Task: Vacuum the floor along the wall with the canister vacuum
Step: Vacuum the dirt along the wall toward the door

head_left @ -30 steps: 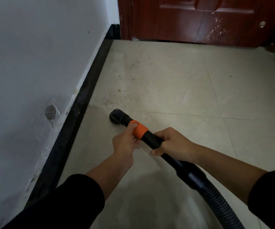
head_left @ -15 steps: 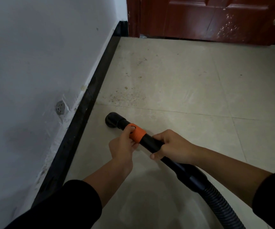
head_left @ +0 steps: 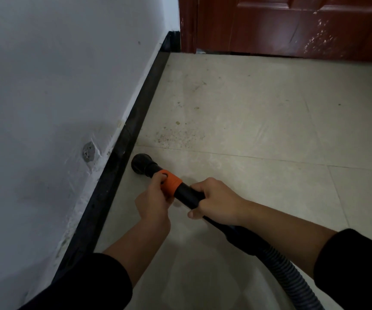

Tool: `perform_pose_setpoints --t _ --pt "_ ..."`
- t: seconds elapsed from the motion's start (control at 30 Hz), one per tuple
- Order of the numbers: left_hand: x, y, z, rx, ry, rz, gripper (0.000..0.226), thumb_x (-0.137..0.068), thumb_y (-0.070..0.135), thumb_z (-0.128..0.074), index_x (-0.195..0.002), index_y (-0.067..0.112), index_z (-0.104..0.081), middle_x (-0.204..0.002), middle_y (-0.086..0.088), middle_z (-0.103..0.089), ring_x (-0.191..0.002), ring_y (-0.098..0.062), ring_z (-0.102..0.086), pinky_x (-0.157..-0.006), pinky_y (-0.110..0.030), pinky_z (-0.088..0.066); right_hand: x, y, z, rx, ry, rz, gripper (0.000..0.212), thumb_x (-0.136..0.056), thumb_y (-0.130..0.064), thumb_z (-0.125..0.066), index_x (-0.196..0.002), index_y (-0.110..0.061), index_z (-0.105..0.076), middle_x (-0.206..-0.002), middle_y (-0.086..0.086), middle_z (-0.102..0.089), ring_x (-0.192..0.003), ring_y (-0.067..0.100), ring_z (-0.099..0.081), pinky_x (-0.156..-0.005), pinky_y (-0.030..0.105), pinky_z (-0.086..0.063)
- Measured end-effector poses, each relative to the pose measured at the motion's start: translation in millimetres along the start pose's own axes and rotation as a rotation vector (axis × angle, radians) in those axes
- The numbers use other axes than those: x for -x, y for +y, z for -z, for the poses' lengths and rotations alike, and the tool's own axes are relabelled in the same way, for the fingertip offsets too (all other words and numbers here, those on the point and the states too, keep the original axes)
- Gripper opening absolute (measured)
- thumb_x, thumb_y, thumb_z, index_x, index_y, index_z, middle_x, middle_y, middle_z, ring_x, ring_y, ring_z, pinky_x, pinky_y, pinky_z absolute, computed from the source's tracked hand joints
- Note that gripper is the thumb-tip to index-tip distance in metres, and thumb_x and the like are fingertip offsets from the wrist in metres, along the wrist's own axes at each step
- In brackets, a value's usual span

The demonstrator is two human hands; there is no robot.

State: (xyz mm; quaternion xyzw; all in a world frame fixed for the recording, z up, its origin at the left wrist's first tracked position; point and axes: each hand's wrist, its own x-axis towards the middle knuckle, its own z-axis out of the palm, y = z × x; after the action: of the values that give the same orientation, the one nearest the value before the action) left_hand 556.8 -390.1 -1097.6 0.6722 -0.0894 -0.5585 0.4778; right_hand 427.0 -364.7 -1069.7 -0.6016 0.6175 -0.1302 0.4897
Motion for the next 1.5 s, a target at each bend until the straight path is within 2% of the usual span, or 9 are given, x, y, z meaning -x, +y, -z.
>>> perform_pose_setpoints --t 0.1,0.2,0.37,0.43,0.57,0.8,1.0,1.2,1.5 --pt "-8.5 1.5 -1.4 0.007 0.027 -0.012 0.031 -0.079 0.022 -0.072 -0.099 0.000 -0.067 -0.102 -0.018 -0.068 -0.089 -0.026 -0.067 -0.063 -0.028 -0.054 -9.8 -1.0 -3.0 0.003 0.007 0.013 0.015 -0.074 -0.011 -0.077 -0.079 -0.016 -0.064 -0.066 -0.002 -0.056 -0.061 0.012 -0.055 -0.058 0.024 -0.042" --pt "-12.2 1.7 -1.8 -0.022 0.037 -0.028 0.030 -0.078 0.024 -0.072 -0.096 0.001 -0.068 -0.096 -0.016 -0.069 -0.083 -0.023 -0.067 -0.067 -0.029 -0.054 -16.4 1.3 -2.7 -0.019 -0.002 0.006 0.023 -0.073 -0.011 -0.078 -0.094 -0.007 -0.069 -0.070 0.002 -0.058 -0.066 0.016 -0.057 -0.064 0.028 -0.044" --pt "-6.9 -2.4 2.8 -0.093 0.026 -0.081 0.021 -0.082 0.024 -0.071 -0.071 0.007 -0.064 -0.075 -0.011 -0.066 -0.069 -0.017 -0.063 -0.066 -0.030 -0.052 -17.2 10.4 1.6 -0.097 -0.060 -0.005 0.016 -0.072 -0.009 -0.078 -0.086 -0.009 -0.069 -0.068 -0.001 -0.056 -0.064 0.012 -0.055 -0.065 0.027 -0.043" --pt "-7.2 -4.1 4.3 -0.098 0.024 -0.098 0.022 -0.082 0.023 -0.071 -0.070 0.007 -0.064 -0.072 -0.010 -0.065 -0.068 -0.018 -0.063 -0.067 -0.030 -0.052 -16.9 12.0 1.3 -0.112 -0.068 -0.001 0.013 -0.072 -0.008 -0.078 -0.080 -0.011 -0.067 -0.065 -0.003 -0.054 -0.062 0.011 -0.054 -0.064 0.027 -0.043" --pt "-14.7 -2.8 2.3 -0.077 0.040 -0.091 0.020 -0.082 0.022 -0.071 -0.072 0.007 -0.064 -0.075 -0.011 -0.064 -0.070 -0.019 -0.062 -0.065 -0.028 -0.053 -20.3 11.4 -1.9 -0.100 -0.055 0.016 0.022 -0.073 -0.009 -0.078 -0.093 -0.006 -0.070 -0.070 0.001 -0.057 -0.066 0.013 -0.055 -0.067 0.028 -0.043" --pt "-31.0 4.3 -6.6 -0.045 -0.002 -0.065 0.017 -0.080 0.023 -0.069 -0.074 0.008 -0.064 -0.080 -0.010 -0.063 -0.077 -0.020 -0.061 -0.068 -0.031 -0.052 -32.7 5.3 -2.1 -0.041 0.024 0.033 0.026 -0.073 -0.009 -0.077 -0.098 -0.008 -0.071 -0.083 0.012 -0.068 -0.080 0.025 -0.066 -0.074 0.036 -0.053" --pt "-46.3 11.3 -17.6 -0.039 -0.030 -0.068 0.015 -0.079 0.025 -0.069 -0.080 0.011 -0.064 -0.087 -0.010 -0.065 -0.080 -0.021 -0.064 -0.070 -0.032 -0.053 -43.8 -2.7 2.9 -0.003 0.071 0.024 0.026 -0.073 -0.009 -0.077 -0.098 -0.008 -0.071 -0.085 0.014 -0.069 -0.078 0.025 -0.066 -0.069 0.034 -0.053" --pt "-55.6 14.9 -25.4 -0.040 -0.040 -0.082 0.016 -0.080 0.026 -0.068 -0.078 0.010 -0.064 -0.086 -0.010 -0.063 -0.079 -0.021 -0.061 -0.070 -0.033 -0.054 -50.1 -8.7 7.0 0.023 0.089 0.015 0.021 -0.074 -0.009 -0.077 -0.094 -0.007 -0.069 -0.070 0.002 -0.059 -0.060 0.012 -0.055 -0.052 0.022 -0.039" --pt "-61.9 18.6 -31.2 -0.049 -0.095 -0.087 0.014 -0.081 0.023 -0.066 -0.080 0.009 -0.063 -0.085 -0.009 -0.060 -0.080 -0.021 -0.059 -0.071 -0.033 -0.053 -53.8 -10.5 9.3 0.039 0.111 0.004 0.016 -0.075 -0.010 -0.076 -0.080 -0.016 -0.062 -0.065 -0.003 -0.056 -0.056 0.008 -0.053 -0.048 0.018 -0.036"
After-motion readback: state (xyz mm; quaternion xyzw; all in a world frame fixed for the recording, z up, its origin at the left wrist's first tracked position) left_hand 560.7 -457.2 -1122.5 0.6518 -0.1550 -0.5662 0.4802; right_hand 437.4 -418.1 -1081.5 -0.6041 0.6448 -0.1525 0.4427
